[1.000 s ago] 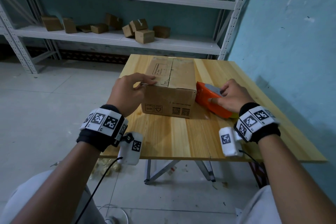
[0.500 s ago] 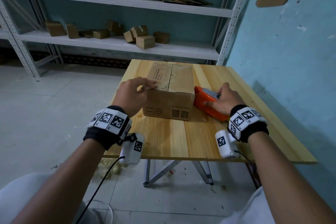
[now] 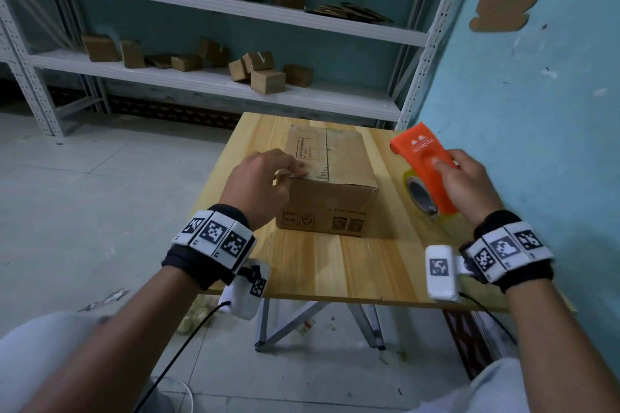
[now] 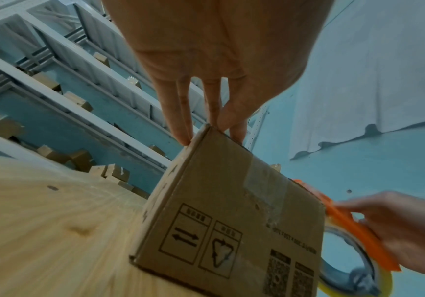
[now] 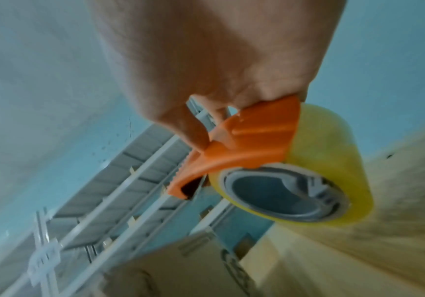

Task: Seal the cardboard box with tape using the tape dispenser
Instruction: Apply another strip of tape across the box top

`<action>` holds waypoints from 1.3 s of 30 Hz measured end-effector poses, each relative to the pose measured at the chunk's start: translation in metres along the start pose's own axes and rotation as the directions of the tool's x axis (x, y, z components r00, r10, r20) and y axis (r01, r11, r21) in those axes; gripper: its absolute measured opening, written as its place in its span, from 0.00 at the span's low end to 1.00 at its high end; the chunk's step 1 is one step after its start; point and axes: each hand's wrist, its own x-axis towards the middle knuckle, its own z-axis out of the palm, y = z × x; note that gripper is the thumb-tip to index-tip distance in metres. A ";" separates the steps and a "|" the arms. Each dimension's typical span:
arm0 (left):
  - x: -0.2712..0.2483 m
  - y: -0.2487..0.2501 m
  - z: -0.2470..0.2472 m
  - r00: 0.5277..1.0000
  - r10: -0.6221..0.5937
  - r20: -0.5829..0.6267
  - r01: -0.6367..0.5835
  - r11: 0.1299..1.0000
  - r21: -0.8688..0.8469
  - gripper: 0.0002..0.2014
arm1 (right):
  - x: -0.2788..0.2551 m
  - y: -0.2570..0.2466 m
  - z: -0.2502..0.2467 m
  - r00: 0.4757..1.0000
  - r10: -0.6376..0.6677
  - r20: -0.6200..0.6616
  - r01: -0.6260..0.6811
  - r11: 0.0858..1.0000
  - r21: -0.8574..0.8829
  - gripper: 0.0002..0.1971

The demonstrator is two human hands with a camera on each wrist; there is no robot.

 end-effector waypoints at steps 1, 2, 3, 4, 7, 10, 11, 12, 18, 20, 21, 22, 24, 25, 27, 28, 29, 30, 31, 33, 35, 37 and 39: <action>-0.001 0.001 0.000 1.000 -0.001 0.008 0.001 1.000 -0.020 0.12 | -0.001 -0.005 -0.005 0.999 -0.028 -0.040 0.030 0.998 0.051 0.11; -0.002 0.001 -0.001 1.000 0.001 0.021 -0.001 0.999 -0.037 0.12 | -0.003 -0.012 -0.010 0.996 -0.056 -0.071 0.062 0.994 0.094 0.14; -0.003 0.002 -0.001 0.999 0.007 0.038 -0.005 0.999 -0.044 0.12 | -0.005 -0.019 -0.013 0.993 -0.081 -0.089 0.092 0.987 0.129 0.18; -0.004 0.003 -0.002 0.998 0.017 0.054 -0.015 0.999 -0.041 0.12 | -0.007 -0.027 -0.016 0.990 -0.108 -0.088 0.121 0.979 0.161 0.23; -0.006 0.008 -0.004 0.997 0.018 0.076 -0.015 0.999 -0.031 0.12 | -0.002 -0.058 -0.018 0.981 -0.195 -0.009 0.193 0.964 0.183 0.40; -0.007 0.010 -0.006 0.994 -0.007 0.105 0.016 0.997 -0.082 0.11 | 0.008 -0.099 -0.013 0.957 -0.256 0.140 0.248 0.966 0.068 0.46; -0.007 0.010 -0.006 0.993 -0.017 0.120 0.030 0.994 -0.105 0.11 | 0.012 -0.110 -0.008 0.940 -0.270 0.207 0.274 0.962 0.010 0.46; -0.006 0.010 -0.006 0.991 -0.040 0.128 0.058 0.988 -0.141 0.10 | 0.014 -0.121 -0.003 0.921 -0.280 0.269 0.303 0.952 -0.047 0.44; -0.005 0.014 -0.014 0.968 -0.210 0.136 0.249 0.868 -0.431 0.13 | 0.015 -0.142 0.039 0.857 -0.211 0.471 0.323 0.931 -0.171 0.37; -0.005 0.015 -0.017 0.927 -0.328 0.182 0.366 0.691 -0.623 0.14 | 0.015 -0.141 0.046 0.854 -0.217 0.473 0.327 0.931 -0.163 0.37; -0.005 0.015 -0.019 0.903 -0.375 0.210 0.408 0.596 -0.692 0.14 | 0.016 -0.141 0.048 0.850 -0.220 0.479 0.329 0.931 -0.158 0.37; -0.005 0.014 -0.021 0.883 -0.407 0.233 0.435 0.526 -0.731 0.14 | 0.017 -0.141 0.048 0.847 -0.220 0.484 0.330 0.931 -0.155 0.37; -0.003 0.014 -0.023 0.861 -0.435 0.264 0.457 0.435 -0.776 0.15 | 0.018 -0.140 0.049 0.846 -0.216 0.488 0.325 0.934 -0.150 0.38; -0.001 0.015 -0.024 0.851 -0.447 0.277 0.464 0.392 -0.794 0.15 | 0.018 -0.140 0.049 0.844 -0.218 0.490 0.328 0.932 -0.151 0.39; 0.002 0.017 -0.025 0.828 -0.476 0.297 0.480 0.329 -0.813 0.17 | 0.017 -0.141 0.051 0.838 -0.229 0.494 0.348 0.923 -0.163 0.39; 0.003 0.020 -0.025 0.821 -0.486 0.301 0.485 0.315 -0.816 0.19 | 0.016 -0.142 0.051 0.835 -0.235 0.497 0.361 0.916 -0.173 0.38; 0.005 0.022 -0.025 0.817 -0.494 0.298 0.485 0.309 -0.818 0.20 | 0.016 -0.143 0.052 0.834 -0.242 0.496 0.373 0.909 -0.184 0.38; 0.008 0.025 -0.025 0.814 -0.501 0.294 0.484 0.306 -0.820 0.20 | 0.015 -0.144 0.053 0.834 -0.245 0.495 0.382 0.903 -0.196 0.38; 0.010 0.027 -0.025 0.809 -0.512 0.288 0.486 0.309 -0.817 0.21 | 0.015 -0.144 0.053 0.832 -0.244 0.498 0.388 0.898 -0.208 0.38; 0.015 0.031 -0.023 0.800 -0.535 0.272 0.495 0.331 -0.803 0.22 | 0.014 -0.146 0.056 0.824 -0.244 0.510 0.404 0.886 -0.228 0.38; 0.019 0.033 -0.019 0.790 -0.558 0.254 0.503 0.354 -0.788 0.22 | 0.013 -0.147 0.057 0.824 -0.246 0.510 0.418 0.873 -0.253 0.39; 0.021 0.034 -0.013 0.783 -0.572 0.244 0.516 0.379 -0.768 0.23 | 0.013 -0.148 0.058 0.818 -0.252 0.516 0.437 0.857 -0.275 0.39; 0.021 0.035 -0.008 0.786 -0.574 0.231 0.516 0.403 -0.756 0.23 | 0.012 -0.150 0.058 0.816 -0.254 0.519 0.447 0.846 -0.289 0.36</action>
